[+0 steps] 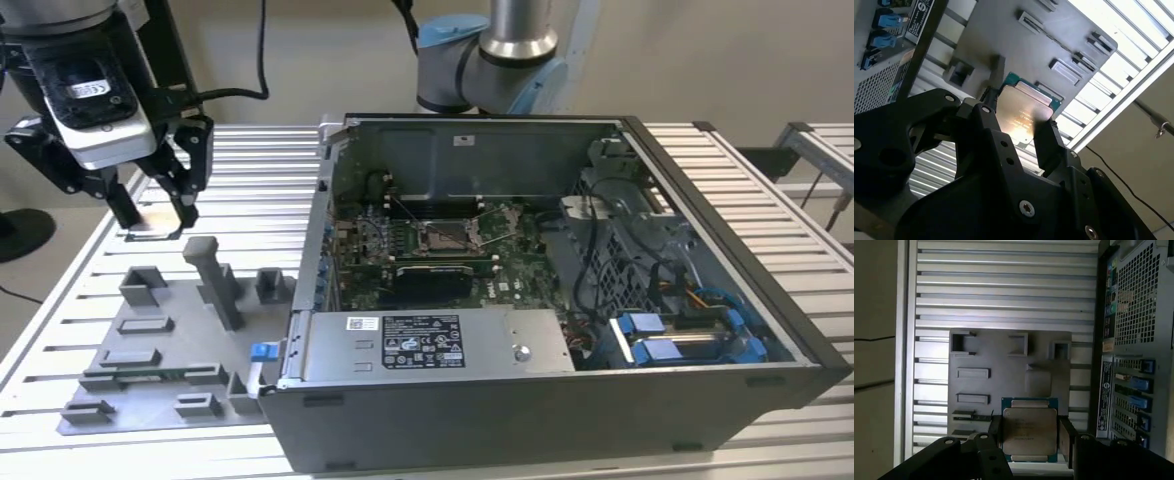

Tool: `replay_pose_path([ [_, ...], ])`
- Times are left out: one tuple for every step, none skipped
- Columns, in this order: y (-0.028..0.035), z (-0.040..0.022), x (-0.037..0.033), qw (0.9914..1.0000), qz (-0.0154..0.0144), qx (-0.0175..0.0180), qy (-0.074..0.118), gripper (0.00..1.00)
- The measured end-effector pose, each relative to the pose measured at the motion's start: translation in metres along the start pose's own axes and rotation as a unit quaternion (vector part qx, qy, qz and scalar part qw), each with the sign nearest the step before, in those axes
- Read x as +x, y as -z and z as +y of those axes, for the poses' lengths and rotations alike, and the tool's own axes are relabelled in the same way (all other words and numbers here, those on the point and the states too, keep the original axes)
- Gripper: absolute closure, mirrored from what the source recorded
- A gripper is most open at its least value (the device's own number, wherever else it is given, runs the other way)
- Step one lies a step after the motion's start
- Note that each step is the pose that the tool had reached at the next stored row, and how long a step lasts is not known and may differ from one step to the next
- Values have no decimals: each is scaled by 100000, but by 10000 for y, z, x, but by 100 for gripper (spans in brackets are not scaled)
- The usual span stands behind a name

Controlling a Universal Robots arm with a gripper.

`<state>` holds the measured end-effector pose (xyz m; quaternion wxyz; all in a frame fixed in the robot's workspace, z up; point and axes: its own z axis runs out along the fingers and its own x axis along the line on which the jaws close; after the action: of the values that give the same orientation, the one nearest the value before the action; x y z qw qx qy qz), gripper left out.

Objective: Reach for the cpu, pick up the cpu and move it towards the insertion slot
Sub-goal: 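Pick up the cpu and move it towards the insertion slot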

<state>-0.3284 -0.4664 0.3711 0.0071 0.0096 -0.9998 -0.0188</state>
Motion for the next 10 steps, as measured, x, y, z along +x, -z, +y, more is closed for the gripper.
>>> replay_pose_path([
  [0, -1, -19, 100000, 14, 2, 0, 100],
  [1, -1, -28, 100000, 21, 6, -2, 100],
  [0, -1, -41, 100000, 29, 5, -3, 100],
  [1, -1, -55, 100000, 43, 7, 0, 100],
  [1, -2, -68, 100000, 49, 4, 0, 100],
  [0, -2, -79, 100000, 56, 7, -4, 100],
  [1, -2, -93, 100000, 77, 12, -3, 100],
  [1, -2, -108, 100000, 90, 9, -3, 100],
  [2, -2, -122, 100000, 102, 10, -4, 100],
  [2, -2, -133, 100000, 111, 15, -7, 100],
])
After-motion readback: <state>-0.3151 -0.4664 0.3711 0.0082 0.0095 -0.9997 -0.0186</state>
